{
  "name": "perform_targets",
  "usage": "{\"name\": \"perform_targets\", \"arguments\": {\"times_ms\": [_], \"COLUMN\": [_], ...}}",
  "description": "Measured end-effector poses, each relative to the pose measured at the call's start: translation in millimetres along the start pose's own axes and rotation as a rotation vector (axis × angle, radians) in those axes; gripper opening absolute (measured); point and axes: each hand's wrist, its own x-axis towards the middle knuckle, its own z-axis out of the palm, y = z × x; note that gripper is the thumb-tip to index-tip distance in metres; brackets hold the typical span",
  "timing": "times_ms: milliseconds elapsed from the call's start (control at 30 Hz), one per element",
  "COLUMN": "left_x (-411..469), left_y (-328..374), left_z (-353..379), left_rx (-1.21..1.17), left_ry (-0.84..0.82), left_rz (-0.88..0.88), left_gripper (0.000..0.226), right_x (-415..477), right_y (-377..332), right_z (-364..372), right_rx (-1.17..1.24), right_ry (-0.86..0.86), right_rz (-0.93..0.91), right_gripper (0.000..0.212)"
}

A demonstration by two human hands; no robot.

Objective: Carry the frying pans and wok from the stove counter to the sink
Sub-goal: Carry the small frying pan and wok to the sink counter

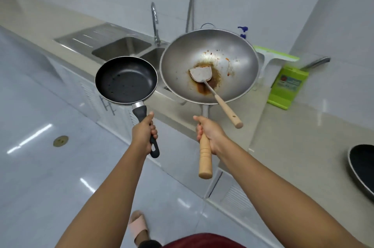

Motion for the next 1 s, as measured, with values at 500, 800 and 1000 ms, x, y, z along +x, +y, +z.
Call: {"name": "perform_targets", "arguments": {"times_ms": [500, 800, 1000], "left_x": [77.2, 131.7, 186.0], "left_y": [144.2, 220.4, 263.2], "left_z": [-235.1, -343.8, -383.0], "left_rx": [-0.104, -0.086, -0.114], "left_ry": [0.384, 0.499, 0.538], "left_rz": [0.153, 0.137, 0.141], "left_gripper": [0.039, 0.04, 0.04], "right_x": [71.1, 109.6, 156.7], "right_y": [33.5, 55.1, 58.1], "right_z": [304.6, 471.4, 552.0], "right_rx": [-0.228, -0.269, -0.307], "right_ry": [-0.355, -0.455, -0.502], "right_rz": [0.133, 0.195, 0.245], "right_gripper": [0.007, 0.01, 0.013]}}
